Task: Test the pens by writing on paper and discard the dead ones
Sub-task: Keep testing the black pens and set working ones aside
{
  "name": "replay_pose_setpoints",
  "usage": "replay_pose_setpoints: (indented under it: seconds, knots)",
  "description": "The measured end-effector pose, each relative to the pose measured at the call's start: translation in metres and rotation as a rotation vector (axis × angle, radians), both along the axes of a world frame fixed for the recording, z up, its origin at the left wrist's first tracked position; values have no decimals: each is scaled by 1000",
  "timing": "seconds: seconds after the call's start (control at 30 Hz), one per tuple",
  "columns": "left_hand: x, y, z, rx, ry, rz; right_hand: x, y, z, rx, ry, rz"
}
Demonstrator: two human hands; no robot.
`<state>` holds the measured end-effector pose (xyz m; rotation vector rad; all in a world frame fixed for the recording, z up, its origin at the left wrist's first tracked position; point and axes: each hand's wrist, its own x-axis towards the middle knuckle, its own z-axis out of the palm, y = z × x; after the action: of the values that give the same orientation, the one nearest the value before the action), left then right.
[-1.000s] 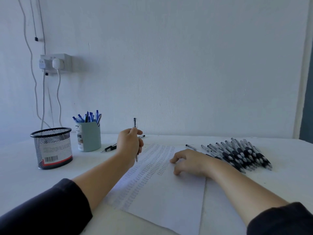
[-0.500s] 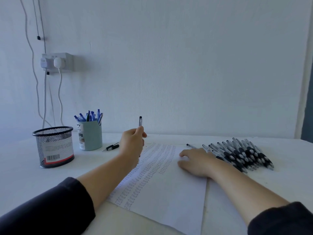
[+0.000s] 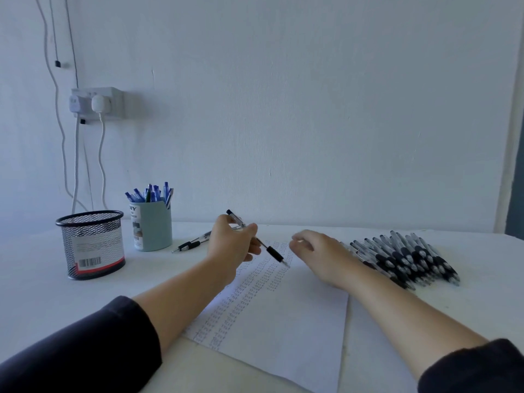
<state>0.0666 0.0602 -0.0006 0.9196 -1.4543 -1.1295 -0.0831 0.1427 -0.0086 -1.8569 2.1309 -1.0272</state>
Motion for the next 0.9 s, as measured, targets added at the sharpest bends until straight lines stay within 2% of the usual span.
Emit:
replay_pose_setpoints:
  seconds: [0.1, 0.23, 0.3, 0.4, 0.47, 0.67, 0.9]
  knots:
    - [-2, 4, 0, 8, 19, -67, 13, -1, 1, -73, -7, 60]
    - [-3, 7, 0, 10, -1, -154, 12, 0, 2, -85, 166, -22]
    - [-3, 3, -3, -20, -135, -155, 8, 1, 3, -50, 242, -126]
    - [-2, -3, -7, -141, -486, -138, -5, 5, 2, 22, 359, -329]
    - [-1, -4, -8, -193, -630, -141, -12, 9, 3, 71, 408, -440]
    - [-1, -7, -11, -243, -773, -151, -24, 19, 3, 133, 474, -643]
    - [-1, -7, -9, -300, -873, -180, -17, 20, 4, 269, 558, -631]
